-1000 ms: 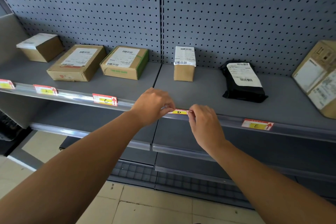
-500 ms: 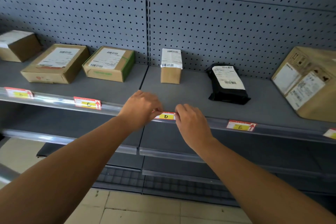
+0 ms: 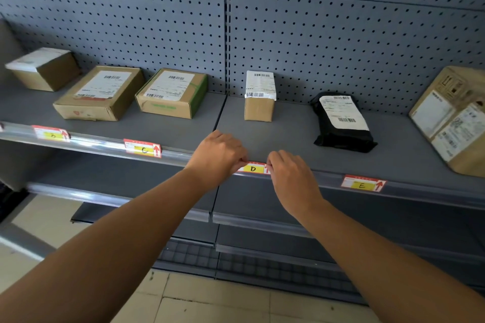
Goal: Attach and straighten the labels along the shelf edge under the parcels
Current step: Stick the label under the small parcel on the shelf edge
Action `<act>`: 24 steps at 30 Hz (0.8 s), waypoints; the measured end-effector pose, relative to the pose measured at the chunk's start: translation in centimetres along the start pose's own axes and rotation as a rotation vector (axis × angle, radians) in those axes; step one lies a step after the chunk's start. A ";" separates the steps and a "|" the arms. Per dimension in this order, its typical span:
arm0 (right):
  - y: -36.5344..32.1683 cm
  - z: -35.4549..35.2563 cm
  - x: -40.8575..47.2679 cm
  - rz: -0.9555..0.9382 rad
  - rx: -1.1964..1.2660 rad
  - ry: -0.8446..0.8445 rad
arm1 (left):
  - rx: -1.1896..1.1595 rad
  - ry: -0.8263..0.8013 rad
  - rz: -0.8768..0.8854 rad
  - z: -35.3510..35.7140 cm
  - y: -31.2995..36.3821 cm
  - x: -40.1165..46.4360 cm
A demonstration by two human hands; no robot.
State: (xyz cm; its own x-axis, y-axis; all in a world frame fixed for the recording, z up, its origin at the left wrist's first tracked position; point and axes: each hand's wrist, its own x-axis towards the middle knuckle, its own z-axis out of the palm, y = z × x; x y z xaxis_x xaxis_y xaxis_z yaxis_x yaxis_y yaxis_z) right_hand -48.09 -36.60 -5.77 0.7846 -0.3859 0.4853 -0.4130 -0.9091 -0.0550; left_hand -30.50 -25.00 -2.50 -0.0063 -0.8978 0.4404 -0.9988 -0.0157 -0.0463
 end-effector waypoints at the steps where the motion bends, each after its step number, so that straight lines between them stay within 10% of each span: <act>1: 0.0 0.0 0.0 0.002 -0.003 0.000 | 0.003 0.004 0.003 0.0 0.0 0.0; 24: 0.2 -0.2 -0.1 0.015 -0.004 -0.005 | 0.004 0.031 0.008 0.6 0.3 -0.3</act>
State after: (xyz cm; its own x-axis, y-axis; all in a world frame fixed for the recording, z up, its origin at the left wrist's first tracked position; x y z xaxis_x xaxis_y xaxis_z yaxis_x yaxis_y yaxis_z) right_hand -48.32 -36.69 -5.69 0.7806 -0.3999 0.4804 -0.4263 -0.9027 -0.0587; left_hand -30.73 -24.99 -3.16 -0.0153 -0.8838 0.4677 -0.9985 -0.0107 -0.0530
